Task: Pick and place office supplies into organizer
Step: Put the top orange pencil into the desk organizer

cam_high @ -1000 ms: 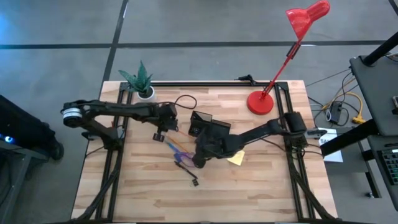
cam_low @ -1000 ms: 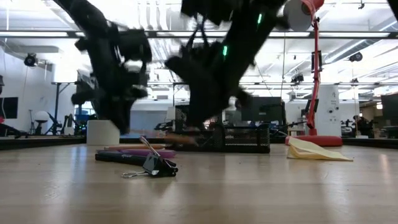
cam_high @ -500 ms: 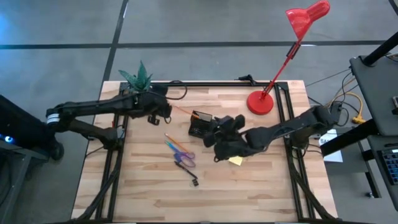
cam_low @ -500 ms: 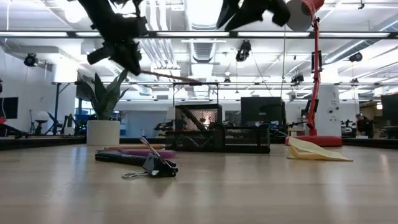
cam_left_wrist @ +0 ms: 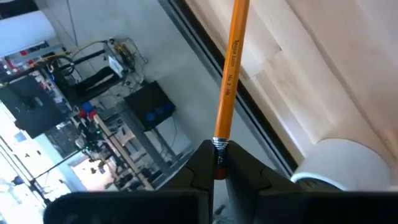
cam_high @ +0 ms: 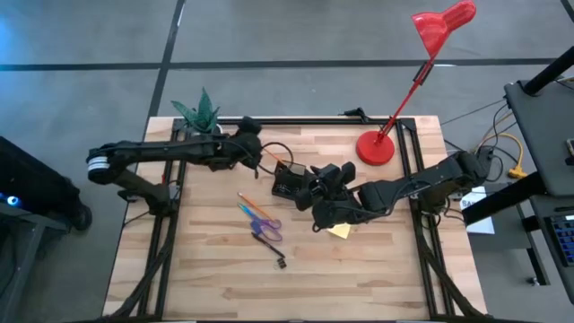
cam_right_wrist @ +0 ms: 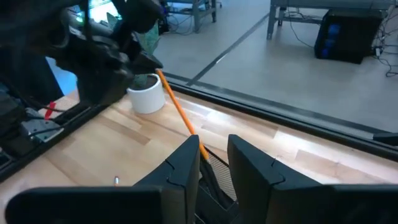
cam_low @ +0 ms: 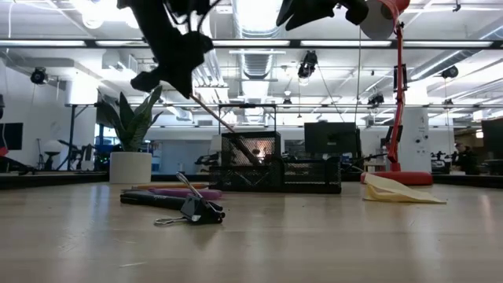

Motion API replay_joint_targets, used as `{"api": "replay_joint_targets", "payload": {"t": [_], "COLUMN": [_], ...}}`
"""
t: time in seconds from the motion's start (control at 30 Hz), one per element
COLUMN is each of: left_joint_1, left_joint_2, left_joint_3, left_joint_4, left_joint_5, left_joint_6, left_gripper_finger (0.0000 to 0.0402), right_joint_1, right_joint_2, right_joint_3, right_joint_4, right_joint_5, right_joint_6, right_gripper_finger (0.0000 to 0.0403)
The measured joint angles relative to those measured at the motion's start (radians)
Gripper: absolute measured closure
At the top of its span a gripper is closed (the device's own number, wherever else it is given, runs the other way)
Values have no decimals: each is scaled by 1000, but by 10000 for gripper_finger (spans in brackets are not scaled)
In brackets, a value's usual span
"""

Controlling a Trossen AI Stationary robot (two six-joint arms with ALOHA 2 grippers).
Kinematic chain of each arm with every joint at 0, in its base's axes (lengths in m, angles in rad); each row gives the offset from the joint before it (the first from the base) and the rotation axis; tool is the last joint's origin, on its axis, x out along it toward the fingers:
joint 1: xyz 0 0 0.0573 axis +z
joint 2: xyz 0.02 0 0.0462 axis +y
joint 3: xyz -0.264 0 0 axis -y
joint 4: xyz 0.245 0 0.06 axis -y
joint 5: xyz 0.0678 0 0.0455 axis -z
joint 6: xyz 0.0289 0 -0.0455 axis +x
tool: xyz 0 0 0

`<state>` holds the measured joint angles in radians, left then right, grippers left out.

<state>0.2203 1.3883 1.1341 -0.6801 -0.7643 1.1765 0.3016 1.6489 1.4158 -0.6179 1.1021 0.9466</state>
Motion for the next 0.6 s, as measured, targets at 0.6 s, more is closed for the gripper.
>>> {"api": "replay_joint_targets", "payload": {"t": [0.6], "left_joint_1": [-106], "left_joint_2": [166], "left_joint_3": [44], "left_joint_4": [57], "left_joint_5": [-22], "left_joint_6": [98], "left_gripper_finger": [381], "right_joint_1": [-3], "right_joint_2": [1], "right_joint_3": [-3], "right_joint_4": [-16], "right_joint_5": [-97], "right_joint_6": [7], "right_gripper_finger": [330]}}
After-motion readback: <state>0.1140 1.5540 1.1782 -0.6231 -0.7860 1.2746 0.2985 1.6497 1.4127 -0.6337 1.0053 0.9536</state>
